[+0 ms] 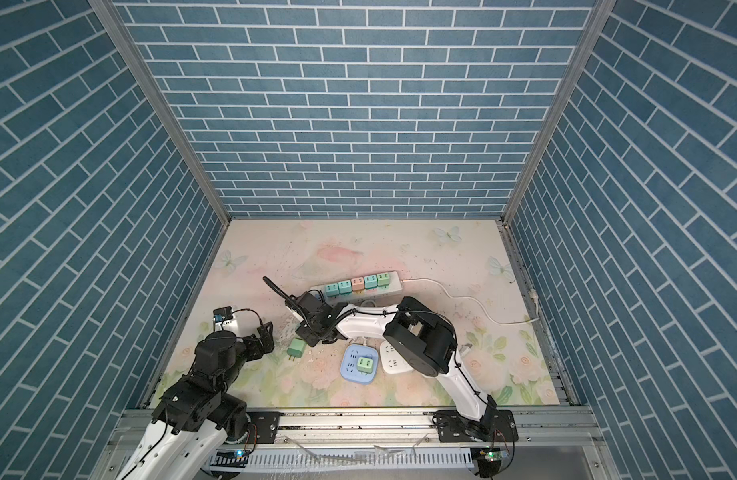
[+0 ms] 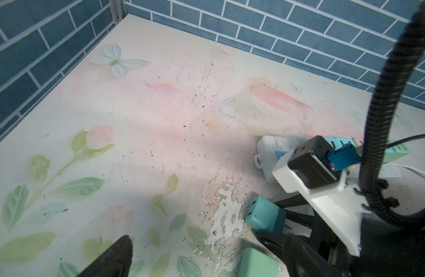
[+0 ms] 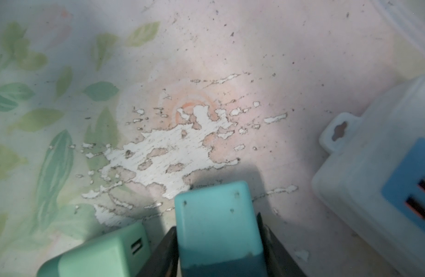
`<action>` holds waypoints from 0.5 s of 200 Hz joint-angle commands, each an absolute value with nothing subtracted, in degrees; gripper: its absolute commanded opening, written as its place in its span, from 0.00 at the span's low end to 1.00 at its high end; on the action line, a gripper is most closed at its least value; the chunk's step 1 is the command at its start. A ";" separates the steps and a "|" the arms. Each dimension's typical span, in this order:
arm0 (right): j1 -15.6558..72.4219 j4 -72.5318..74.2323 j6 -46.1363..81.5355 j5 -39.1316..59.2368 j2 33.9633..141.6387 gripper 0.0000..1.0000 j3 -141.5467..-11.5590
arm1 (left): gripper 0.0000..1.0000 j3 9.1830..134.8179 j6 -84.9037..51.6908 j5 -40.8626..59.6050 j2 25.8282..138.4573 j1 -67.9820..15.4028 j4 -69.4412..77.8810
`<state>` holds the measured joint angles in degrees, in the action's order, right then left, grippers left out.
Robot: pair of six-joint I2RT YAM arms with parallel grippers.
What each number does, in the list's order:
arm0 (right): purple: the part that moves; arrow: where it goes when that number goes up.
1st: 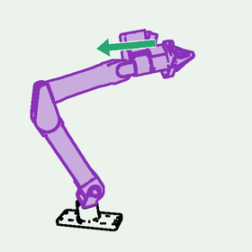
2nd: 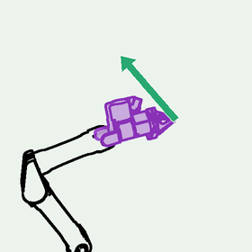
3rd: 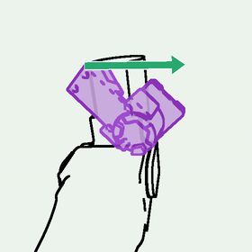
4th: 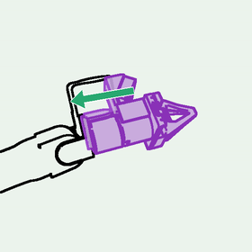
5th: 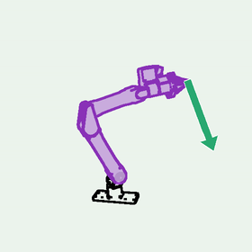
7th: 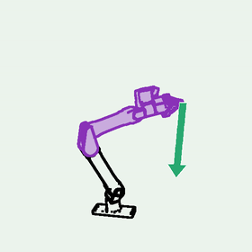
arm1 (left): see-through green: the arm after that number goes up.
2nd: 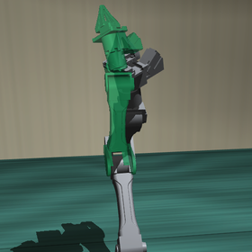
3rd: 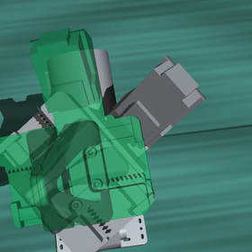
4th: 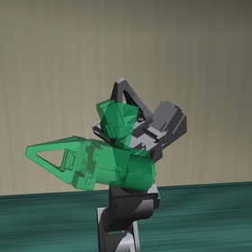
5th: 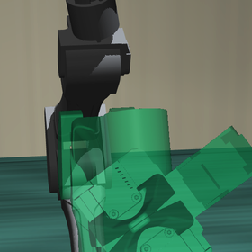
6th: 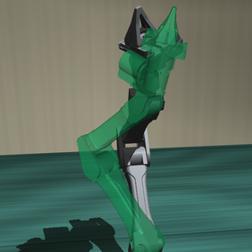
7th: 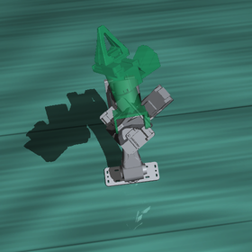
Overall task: Insert the plug
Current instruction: 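Lift the teal adapter with the right gripper and carry it toward the left gripper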
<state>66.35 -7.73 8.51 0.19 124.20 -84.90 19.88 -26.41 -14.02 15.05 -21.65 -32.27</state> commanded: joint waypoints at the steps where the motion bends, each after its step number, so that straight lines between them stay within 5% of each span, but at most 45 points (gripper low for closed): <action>1: 66.96 -8.34 7.74 0.19 125.24 0.56 -86.03 | 1.00 19.12 -26.40 -14.15 14.59 -21.34 -32.24; 51: 67.03 -8.70 7.56 0.20 128.40 0.59 -87.17 | 1.00 19.08 -26.36 -14.06 14.59 -21.28 -32.13; 100: 67.03 -8.14 7.50 0.09 128.53 0.46 -86.98 | 0.99 19.08 -26.21 -13.93 14.58 -21.32 -32.07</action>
<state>66.70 -6.83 7.97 -0.71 126.06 -86.85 19.77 -26.39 -13.91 15.05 -21.65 -32.27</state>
